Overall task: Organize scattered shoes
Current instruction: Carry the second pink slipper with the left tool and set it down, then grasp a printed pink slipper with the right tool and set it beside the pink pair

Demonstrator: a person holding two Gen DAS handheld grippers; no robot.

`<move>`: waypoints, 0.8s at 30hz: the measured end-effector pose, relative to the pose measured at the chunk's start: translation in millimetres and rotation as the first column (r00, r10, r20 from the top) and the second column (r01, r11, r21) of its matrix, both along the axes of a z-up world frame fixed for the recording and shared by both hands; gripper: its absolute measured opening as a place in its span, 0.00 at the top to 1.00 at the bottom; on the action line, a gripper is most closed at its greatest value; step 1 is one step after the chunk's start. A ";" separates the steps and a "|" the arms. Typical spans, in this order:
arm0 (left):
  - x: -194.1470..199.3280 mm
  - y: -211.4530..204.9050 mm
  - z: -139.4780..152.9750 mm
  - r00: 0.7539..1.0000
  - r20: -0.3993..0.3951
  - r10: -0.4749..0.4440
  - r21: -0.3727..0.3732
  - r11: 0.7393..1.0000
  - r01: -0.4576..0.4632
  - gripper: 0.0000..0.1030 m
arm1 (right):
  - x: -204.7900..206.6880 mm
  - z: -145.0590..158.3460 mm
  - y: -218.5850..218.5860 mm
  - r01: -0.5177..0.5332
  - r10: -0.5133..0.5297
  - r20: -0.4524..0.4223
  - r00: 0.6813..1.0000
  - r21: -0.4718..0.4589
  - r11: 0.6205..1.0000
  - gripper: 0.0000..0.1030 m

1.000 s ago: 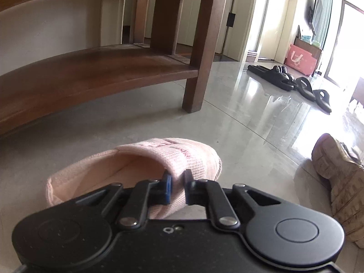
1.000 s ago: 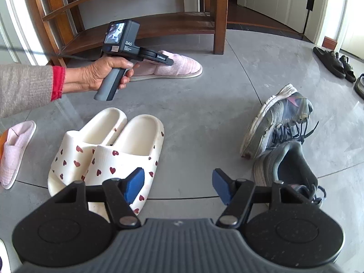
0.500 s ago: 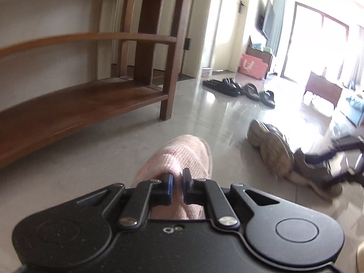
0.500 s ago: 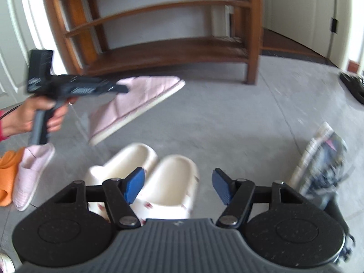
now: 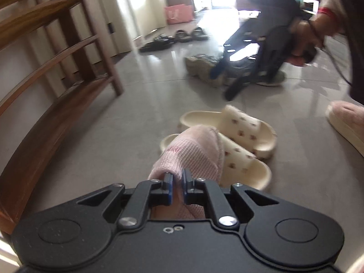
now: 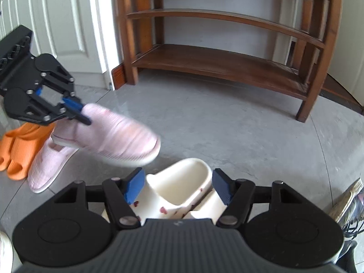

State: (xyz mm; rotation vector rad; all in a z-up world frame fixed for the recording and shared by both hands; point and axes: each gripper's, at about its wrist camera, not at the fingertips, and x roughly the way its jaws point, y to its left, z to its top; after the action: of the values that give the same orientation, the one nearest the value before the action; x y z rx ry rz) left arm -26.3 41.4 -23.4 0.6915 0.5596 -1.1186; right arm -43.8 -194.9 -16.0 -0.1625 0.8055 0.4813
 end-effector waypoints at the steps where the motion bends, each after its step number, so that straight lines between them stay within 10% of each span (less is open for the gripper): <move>1: -8.2 0.5 -0.5 0.999 0.010 -0.033 0.012 0.999 0.033 0.94 | -0.5 -0.6 3.2 -0.011 0.011 -0.005 1.000 -0.006 1.000 0.33; 6: -52.7 6.8 -22.9 0.965 0.082 -0.248 0.182 0.956 0.230 0.81 | -5.9 -4.0 26.9 -0.147 0.146 -0.056 0.988 -0.024 0.989 0.33; 13: -62.4 42.2 -44.0 1.000 0.009 0.002 0.191 0.982 -0.004 0.78 | -16.5 -11.3 76.7 -0.443 0.438 -0.082 0.895 -0.058 0.894 0.33; 16: -68.1 59.6 -40.4 0.982 -0.068 0.176 0.117 0.979 -0.167 0.76 | -23.2 -18.2 102.2 -0.583 0.576 -0.104 0.811 -0.050 0.811 0.33; 24: -88.0 83.7 -40.0 0.862 -0.212 0.460 -0.006 0.882 -0.472 0.76 | -64.4 -35.3 162.5 -0.885 0.900 -0.124 0.419 -0.277 0.374 0.33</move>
State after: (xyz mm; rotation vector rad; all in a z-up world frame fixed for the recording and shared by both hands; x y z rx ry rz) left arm -114.4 125.0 -63.4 0.3590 0.8193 -0.7456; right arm -108.1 -32.4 -51.3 -0.9556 0.6768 1.4088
